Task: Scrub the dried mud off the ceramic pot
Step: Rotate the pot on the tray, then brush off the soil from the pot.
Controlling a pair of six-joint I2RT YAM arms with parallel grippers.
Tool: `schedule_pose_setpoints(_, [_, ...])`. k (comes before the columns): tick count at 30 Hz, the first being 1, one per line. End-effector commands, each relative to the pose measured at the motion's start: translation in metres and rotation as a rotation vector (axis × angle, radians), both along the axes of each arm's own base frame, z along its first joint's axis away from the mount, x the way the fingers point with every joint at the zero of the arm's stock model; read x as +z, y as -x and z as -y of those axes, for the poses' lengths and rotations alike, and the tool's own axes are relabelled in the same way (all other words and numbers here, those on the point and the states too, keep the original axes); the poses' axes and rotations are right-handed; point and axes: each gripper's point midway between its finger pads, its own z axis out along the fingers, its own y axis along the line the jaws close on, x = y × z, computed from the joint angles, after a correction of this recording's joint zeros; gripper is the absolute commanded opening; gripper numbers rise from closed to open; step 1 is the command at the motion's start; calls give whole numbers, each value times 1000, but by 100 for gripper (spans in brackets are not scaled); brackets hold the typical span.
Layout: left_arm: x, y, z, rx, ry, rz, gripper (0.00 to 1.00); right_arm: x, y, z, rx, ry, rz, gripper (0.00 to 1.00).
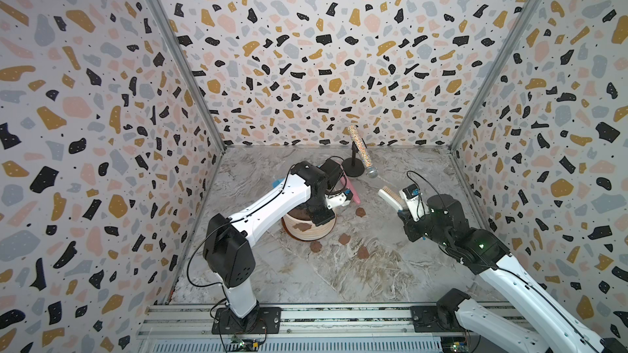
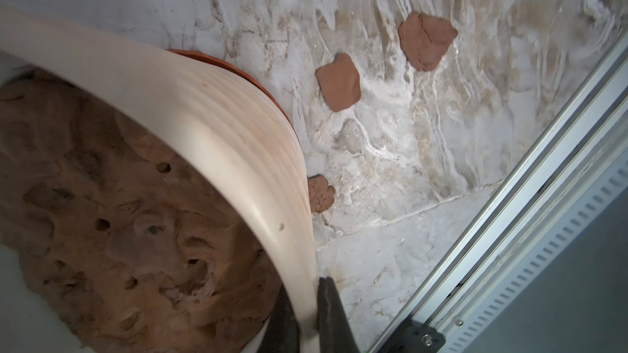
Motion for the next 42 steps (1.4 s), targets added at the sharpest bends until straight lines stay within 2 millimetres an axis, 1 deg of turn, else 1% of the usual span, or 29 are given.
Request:
schedule_pose_setpoints(1, [18,-21,27,197,138,28,0,4,33,-32,353,0,68,0])
schedule_pose_setpoints(2, [19,-19,33,200,163,-1,1,-1,46,-39,449,-1,59,0])
schedule_pose_setpoints(4, [23,-13,45,196,213,-61,14,-13,67,-48,592,-4,13,0])
schedule_pose_setpoints(5, [25,-9,49,190,234,-90,18,-18,75,-51,642,-5,-15,0])
schedule_pose_setpoints(6, [29,-5,53,183,255,-114,22,-23,80,-54,670,-12,-52,0])
schedule_pose_setpoints(8, [36,0,56,168,286,-132,29,-30,83,-61,708,-18,-105,0])
schedule_pose_setpoints(10, [46,4,52,152,305,-121,31,-37,84,-74,744,-18,-126,0])
schedule_pose_setpoints(11, [52,3,48,153,312,-103,35,-39,87,-84,783,-20,-119,0])
schedule_pose_setpoints(13, [63,-1,33,170,322,-58,39,-43,94,-107,863,-37,-115,0])
schedule_pose_setpoints(15, [74,-8,10,222,335,-7,49,-45,92,-134,878,-87,-125,0])
schedule_pose_setpoints(16, [79,-14,-3,260,343,20,56,-42,88,-148,869,-125,-123,0])
schedule_pose_setpoints(17, [83,-19,-18,302,352,43,63,-41,83,-160,855,-156,-124,0])
schedule_pose_setpoints(18, [86,-24,-33,346,361,64,67,-36,76,-171,835,-188,-111,0])
schedule_pose_setpoints(19, [89,-30,-55,416,357,98,75,-31,70,-185,823,-222,-90,0])
schedule_pose_setpoints(21, [91,-36,-88,504,342,149,91,-22,64,-203,841,-261,-60,0])
schedule_pose_setpoints(22, [90,-38,-104,549,332,170,99,-21,60,-210,840,-271,-63,0])
schedule_pose_setpoints(24, [92,-39,-130,614,328,211,100,-25,50,-219,809,-264,-94,0])
schedule_pose_setpoints(26, [90,-38,-150,668,308,239,100,-34,41,-224,767,-230,-151,0])
schedule_pose_setpoints(28, [85,-37,-165,716,304,245,100,-43,34,-227,719,-209,-211,0])
schedule_pose_setpoints(30, [82,-35,-174,754,316,238,100,-43,30,-231,695,-226,-232,0])
schedule_pose_setpoints(32, [81,-35,-181,780,322,239,100,-41,26,-235,661,-258,-250,0])
schedule_pose_setpoints(35, [81,-35,-187,797,322,246,100,-49,17,-234,587,-262,-292,0])
schedule_pose_setpoints(39, [80,-35,-186,797,326,243,100,-73,14,-217,521,-202,-336,0])
schedule_pose_setpoints(42, [78,-35,-188,800,317,244,100,-79,9,-200,461,-234,-343,0])
